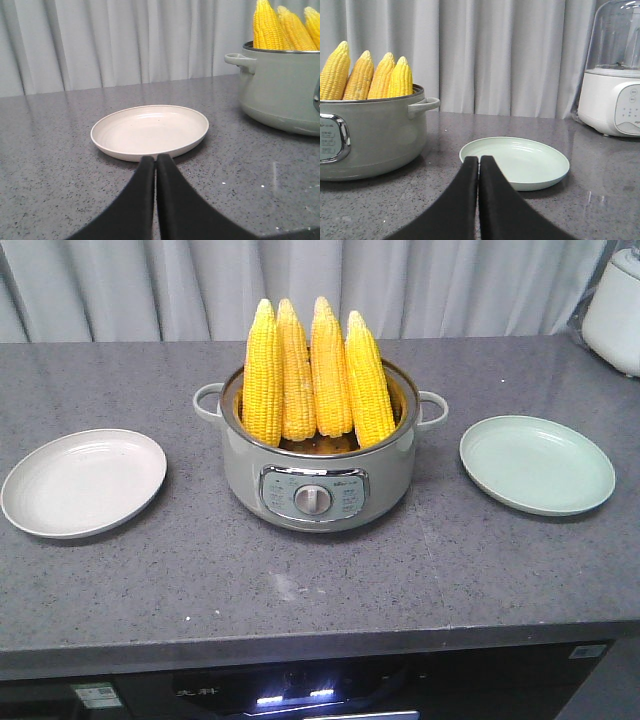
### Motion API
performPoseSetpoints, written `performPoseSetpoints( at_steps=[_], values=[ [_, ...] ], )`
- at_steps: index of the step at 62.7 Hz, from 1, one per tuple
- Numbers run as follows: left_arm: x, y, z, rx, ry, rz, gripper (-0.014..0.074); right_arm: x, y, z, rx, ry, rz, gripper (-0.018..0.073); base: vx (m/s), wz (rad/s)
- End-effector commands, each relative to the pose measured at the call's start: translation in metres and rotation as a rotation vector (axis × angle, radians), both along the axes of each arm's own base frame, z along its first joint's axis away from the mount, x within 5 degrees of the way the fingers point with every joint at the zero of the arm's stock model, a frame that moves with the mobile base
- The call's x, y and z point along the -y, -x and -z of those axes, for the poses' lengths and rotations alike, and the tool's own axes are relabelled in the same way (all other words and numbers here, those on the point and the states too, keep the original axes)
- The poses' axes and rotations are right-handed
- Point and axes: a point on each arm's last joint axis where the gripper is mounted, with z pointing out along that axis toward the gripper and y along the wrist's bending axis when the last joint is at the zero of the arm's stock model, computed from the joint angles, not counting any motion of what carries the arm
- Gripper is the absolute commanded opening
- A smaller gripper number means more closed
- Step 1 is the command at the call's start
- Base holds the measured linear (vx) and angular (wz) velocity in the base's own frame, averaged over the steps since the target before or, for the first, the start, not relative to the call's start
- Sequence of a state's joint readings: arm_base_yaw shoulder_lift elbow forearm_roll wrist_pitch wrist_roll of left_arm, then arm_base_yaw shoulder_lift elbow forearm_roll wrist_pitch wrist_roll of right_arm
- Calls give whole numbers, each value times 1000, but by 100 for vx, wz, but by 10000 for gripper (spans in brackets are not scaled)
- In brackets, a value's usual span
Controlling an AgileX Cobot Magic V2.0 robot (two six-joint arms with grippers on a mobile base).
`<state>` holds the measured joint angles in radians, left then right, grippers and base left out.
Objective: Distribute corn equally
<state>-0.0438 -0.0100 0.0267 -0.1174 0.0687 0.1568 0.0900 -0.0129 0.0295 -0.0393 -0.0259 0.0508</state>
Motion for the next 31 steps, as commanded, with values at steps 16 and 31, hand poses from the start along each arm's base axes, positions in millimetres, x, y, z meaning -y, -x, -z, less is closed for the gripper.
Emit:
performPoseSetpoints(
  at_steps=[16, 31],
  values=[
    [-1, 1, -6, 81, 15, -8, -7, 0, 1, -5, 77, 4, -3, -4, 4, 0],
    [-1, 1, -6, 81, 15, -8, -7, 0, 1, -5, 77, 4, -3, -4, 3, 0]
  ],
)
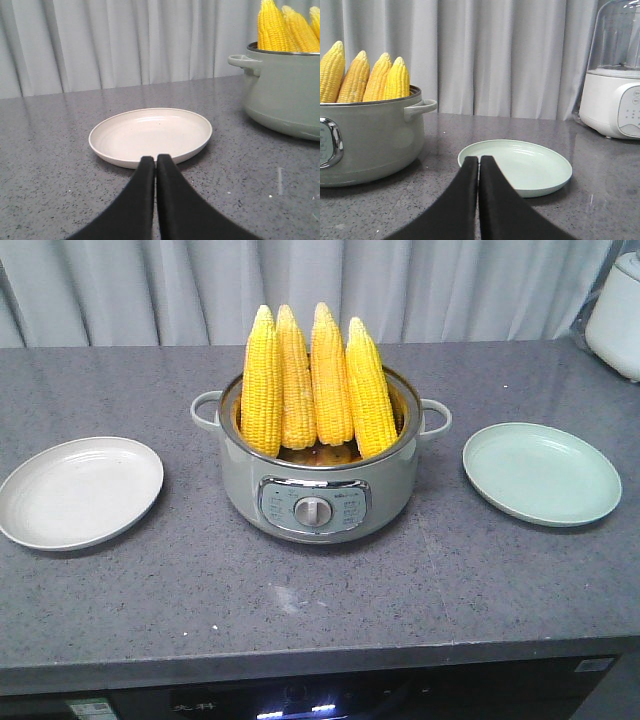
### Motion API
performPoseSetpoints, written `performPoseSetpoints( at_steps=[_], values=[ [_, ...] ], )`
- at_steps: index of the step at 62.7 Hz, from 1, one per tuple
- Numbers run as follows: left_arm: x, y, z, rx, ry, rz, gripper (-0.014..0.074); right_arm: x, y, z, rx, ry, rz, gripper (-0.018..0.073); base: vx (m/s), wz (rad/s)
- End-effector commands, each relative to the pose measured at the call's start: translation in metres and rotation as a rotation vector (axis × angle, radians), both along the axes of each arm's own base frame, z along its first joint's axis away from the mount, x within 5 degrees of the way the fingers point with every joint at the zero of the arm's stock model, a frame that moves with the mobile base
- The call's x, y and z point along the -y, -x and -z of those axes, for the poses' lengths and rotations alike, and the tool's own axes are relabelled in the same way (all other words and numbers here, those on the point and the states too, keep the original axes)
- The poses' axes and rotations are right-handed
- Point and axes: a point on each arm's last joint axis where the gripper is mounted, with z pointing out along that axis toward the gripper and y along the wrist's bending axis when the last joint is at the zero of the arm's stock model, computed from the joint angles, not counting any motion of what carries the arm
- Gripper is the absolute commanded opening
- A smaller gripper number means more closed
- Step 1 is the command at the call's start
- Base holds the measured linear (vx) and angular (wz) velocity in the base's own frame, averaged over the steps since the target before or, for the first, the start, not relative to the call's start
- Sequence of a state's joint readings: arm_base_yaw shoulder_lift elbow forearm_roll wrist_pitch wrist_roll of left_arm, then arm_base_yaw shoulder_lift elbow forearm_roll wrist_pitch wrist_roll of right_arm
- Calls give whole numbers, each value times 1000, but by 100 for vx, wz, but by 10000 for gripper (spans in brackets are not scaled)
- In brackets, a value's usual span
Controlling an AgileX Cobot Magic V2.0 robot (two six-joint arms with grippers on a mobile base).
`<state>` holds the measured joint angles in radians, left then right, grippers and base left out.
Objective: Distribute corn equally
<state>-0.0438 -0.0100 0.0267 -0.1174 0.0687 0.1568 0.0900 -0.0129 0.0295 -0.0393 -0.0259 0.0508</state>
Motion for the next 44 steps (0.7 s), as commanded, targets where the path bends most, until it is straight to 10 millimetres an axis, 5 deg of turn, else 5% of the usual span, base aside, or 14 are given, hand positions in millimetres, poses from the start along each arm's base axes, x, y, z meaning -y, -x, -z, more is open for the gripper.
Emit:
performPoseSetpoints(
  at_steps=[1, 44],
  values=[
    [-1, 1, -6, 81, 15, -8, -7, 0, 1, -5, 77, 4, -3, -4, 3, 0],
    [-1, 1, -6, 81, 15, -8, -7, 0, 1, -5, 77, 4, -3, -4, 2, 0]
  ],
)
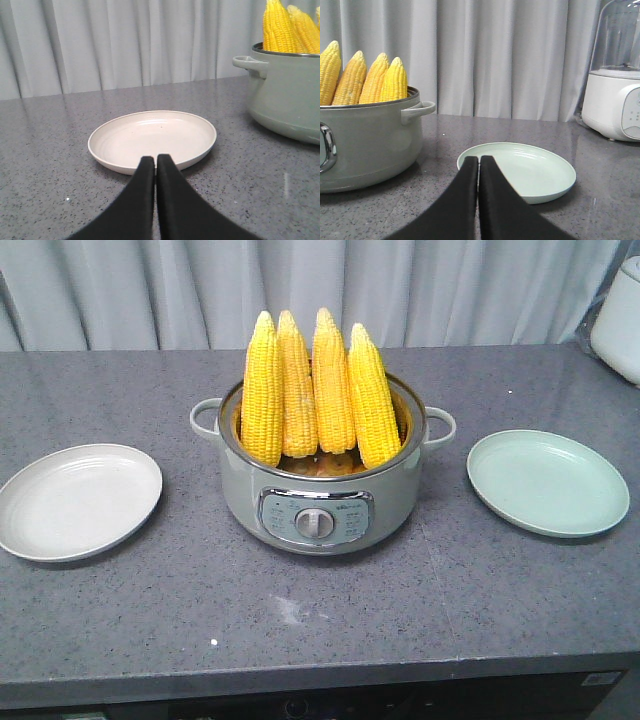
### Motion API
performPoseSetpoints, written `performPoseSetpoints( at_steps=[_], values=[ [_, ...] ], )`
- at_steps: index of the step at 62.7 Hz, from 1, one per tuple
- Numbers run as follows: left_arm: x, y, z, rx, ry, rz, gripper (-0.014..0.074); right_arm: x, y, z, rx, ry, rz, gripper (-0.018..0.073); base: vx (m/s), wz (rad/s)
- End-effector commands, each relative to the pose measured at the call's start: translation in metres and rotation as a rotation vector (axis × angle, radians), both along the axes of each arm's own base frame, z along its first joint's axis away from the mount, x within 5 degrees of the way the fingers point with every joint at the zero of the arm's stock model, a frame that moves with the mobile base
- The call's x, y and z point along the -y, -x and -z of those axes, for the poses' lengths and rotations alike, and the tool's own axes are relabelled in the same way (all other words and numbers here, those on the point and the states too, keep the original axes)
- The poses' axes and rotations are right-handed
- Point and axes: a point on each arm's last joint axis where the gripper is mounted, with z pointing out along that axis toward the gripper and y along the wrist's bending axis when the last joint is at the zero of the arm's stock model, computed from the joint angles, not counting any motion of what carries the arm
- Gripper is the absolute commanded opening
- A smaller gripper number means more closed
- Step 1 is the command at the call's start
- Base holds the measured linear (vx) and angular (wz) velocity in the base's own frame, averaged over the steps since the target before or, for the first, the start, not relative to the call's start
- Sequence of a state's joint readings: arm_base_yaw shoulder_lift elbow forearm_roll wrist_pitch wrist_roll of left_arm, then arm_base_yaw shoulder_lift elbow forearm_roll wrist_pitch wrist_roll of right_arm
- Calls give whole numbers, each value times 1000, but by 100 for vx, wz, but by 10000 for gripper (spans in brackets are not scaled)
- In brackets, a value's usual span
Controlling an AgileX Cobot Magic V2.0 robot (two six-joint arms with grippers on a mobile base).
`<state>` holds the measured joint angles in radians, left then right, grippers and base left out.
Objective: Distribute corn equally
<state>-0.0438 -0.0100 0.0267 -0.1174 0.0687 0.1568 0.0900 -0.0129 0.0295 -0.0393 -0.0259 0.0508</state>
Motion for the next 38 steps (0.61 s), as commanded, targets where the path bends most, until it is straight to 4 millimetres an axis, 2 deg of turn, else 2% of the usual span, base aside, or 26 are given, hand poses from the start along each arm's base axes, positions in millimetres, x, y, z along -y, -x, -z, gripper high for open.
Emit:
performPoseSetpoints(
  at_steps=[1, 38],
  values=[
    [-1, 1, -6, 81, 15, -8, -7, 0, 1, -5, 77, 4, -3, -4, 1, 1],
    [-1, 1, -6, 81, 15, -8, -7, 0, 1, -5, 77, 4, -3, -4, 1, 1]
  ],
)
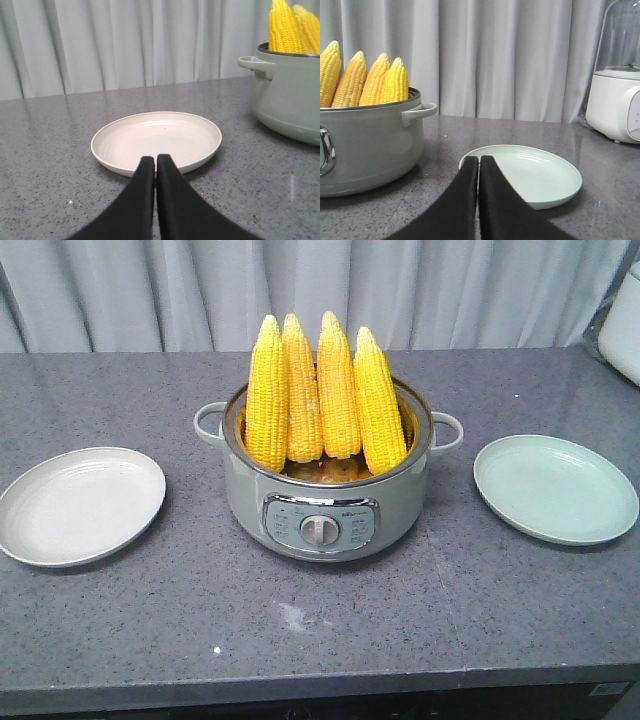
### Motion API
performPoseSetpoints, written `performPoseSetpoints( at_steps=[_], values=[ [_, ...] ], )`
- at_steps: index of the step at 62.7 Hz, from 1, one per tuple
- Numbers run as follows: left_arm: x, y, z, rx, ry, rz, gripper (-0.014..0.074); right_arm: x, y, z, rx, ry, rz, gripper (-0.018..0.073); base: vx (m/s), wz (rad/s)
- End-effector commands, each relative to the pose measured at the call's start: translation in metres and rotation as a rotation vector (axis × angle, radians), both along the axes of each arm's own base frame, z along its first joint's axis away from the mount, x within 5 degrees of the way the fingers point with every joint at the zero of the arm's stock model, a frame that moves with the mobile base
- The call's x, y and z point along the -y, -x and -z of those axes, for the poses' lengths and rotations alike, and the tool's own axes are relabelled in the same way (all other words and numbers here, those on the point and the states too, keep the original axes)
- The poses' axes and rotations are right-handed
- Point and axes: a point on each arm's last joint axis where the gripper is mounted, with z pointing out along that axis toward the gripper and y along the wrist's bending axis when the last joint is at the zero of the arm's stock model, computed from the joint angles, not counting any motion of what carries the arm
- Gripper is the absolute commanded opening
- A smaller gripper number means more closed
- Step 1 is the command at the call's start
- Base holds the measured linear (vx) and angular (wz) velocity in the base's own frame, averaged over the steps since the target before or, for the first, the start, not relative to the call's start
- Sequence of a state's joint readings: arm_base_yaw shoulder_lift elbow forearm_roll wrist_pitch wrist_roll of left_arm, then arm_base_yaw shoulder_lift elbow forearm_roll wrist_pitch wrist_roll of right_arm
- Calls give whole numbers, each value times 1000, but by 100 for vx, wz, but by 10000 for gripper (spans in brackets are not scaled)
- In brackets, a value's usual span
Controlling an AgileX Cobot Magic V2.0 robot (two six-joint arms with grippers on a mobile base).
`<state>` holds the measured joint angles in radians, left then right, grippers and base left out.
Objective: Distribute corn equally
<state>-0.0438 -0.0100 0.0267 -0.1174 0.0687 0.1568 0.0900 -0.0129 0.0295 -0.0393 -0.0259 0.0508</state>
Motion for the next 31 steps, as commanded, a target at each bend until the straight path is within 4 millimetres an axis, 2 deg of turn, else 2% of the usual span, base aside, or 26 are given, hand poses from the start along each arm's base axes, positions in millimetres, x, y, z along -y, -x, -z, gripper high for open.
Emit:
performPoseSetpoints(
  at_steps=[1, 31],
  values=[
    [-1, 1, -6, 81, 15, -8, -7, 0, 1, -5, 77, 4, -3, -4, 2, 3],
    [-1, 1, -6, 81, 15, -8, -7, 0, 1, -5, 77, 4, -3, -4, 3, 3]
  ],
)
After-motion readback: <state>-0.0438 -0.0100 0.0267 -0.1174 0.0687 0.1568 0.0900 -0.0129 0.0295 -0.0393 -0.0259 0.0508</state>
